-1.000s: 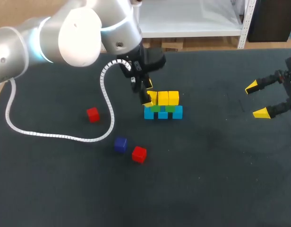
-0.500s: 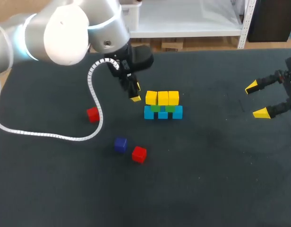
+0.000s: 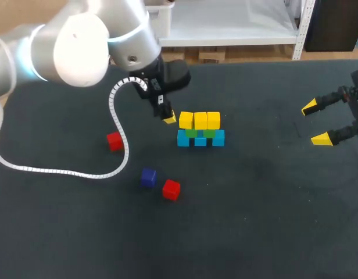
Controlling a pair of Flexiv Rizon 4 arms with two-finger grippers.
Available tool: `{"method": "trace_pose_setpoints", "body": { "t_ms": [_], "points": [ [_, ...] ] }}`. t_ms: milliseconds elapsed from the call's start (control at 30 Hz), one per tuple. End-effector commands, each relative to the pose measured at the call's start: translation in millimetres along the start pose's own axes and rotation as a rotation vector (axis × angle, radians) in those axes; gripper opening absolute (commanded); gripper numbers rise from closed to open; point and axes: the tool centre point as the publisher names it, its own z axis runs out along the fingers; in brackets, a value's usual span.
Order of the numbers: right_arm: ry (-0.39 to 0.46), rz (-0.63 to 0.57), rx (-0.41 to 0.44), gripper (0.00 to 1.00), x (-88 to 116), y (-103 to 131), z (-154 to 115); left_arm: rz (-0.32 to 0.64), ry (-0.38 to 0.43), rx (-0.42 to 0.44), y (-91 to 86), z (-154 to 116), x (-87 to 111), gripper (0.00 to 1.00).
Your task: Place the blue cubes, place green cubes on the blue cubes, place the yellow cubes on the green cubes, then place the red cubes on the yellow cubes, and place purple cube on the red cubes.
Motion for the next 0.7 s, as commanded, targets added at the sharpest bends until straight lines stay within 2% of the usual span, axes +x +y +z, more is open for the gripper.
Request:
{"method": "trace_pose_setpoints", "body": {
  "t_ms": [33, 700],
  "points": [
    [-0.002, -0.001, -0.001, 1.0, 0.5, -0.7, 0.5, 0.005, 0.0, 0.012, 4.4, 1.8, -2.0, 0.0],
    [-0.002, -0.001, -0.001, 1.0, 0.5, -0.7, 0.5, 0.023, -0.007, 0.022, 5.2, 3.9, -8.8, 0.0]
  ]
}}
